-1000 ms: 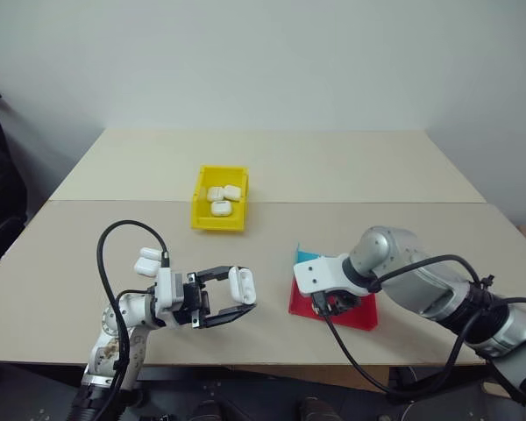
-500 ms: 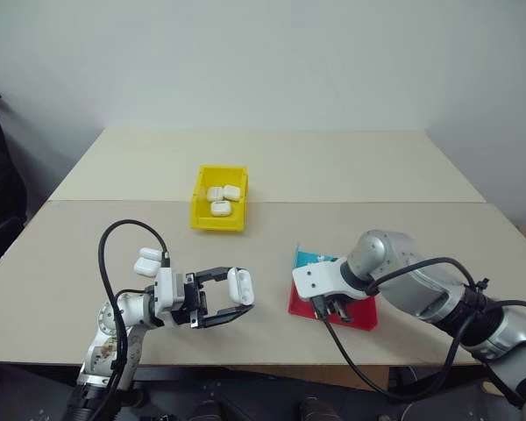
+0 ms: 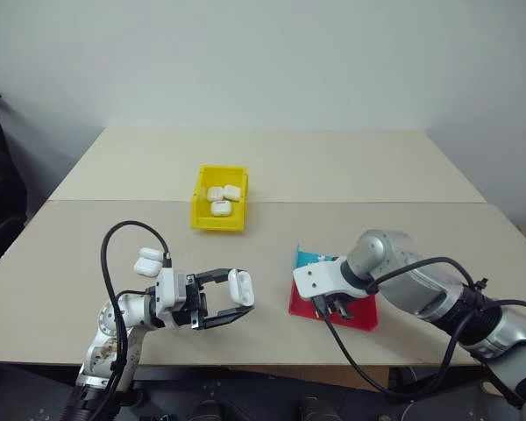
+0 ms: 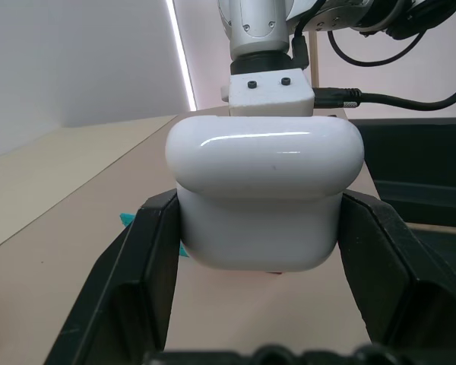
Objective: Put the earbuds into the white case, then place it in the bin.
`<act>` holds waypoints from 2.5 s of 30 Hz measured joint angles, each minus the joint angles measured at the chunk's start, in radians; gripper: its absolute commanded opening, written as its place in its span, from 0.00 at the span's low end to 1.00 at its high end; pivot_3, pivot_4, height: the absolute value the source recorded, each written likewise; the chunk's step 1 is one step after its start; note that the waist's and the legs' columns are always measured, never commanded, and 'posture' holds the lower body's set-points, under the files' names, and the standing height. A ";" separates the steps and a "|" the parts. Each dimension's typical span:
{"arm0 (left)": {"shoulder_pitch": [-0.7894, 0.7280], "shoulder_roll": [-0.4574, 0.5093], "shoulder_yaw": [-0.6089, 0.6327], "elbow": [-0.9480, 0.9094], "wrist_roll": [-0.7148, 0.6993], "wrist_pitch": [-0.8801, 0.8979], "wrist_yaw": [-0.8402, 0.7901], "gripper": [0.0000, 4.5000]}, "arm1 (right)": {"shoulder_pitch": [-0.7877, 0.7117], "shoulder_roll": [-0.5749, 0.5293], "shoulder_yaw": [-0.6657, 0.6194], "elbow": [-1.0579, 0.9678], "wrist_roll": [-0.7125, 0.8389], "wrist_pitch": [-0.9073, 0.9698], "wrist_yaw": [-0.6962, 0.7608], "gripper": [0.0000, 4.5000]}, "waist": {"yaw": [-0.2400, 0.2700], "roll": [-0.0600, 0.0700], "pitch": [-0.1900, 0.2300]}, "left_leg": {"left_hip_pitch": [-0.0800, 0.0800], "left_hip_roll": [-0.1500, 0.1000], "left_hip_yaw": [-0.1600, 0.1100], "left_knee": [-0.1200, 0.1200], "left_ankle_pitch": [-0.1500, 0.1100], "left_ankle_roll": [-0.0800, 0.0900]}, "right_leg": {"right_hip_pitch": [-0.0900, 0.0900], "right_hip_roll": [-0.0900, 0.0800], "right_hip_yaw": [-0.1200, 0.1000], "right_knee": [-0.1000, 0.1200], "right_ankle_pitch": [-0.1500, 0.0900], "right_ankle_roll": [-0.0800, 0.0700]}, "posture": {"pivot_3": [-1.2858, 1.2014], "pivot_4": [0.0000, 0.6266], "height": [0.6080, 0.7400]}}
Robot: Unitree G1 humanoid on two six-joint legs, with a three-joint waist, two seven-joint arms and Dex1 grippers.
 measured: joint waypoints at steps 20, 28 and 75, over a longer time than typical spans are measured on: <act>-0.010 -0.008 -0.005 0.001 0.010 0.001 0.002 0.62 | 0.030 -0.007 -0.034 -0.030 -0.007 0.002 0.011 0.17 | 0.000 0.000 0.000 | -0.001 0.000 0.000 0.000 0.000 0.000 | -0.001 0.000 0.000 0.000 0.000 0.000 | 0.52 0.24 1.00; -0.014 -0.013 -0.007 0.000 0.009 0.005 0.007 0.62 | 0.044 -0.020 -0.121 -0.080 0.040 0.050 0.012 0.17 | 0.001 0.000 0.000 | -0.004 0.000 0.000 0.000 0.000 0.000 | -0.003 0.000 0.000 -0.001 0.000 0.000 | 0.52 0.24 1.00; -0.390 -0.065 -0.077 -0.345 -0.268 0.560 0.201 0.62 | 0.275 0.335 -0.946 -0.181 0.972 -0.350 -0.220 0.17 | 0.002 0.000 0.000 | -0.005 0.000 -0.006 -0.003 -0.002 0.004 | 0.003 0.001 -0.004 -0.011 0.007 0.005 | 0.52 0.24 1.00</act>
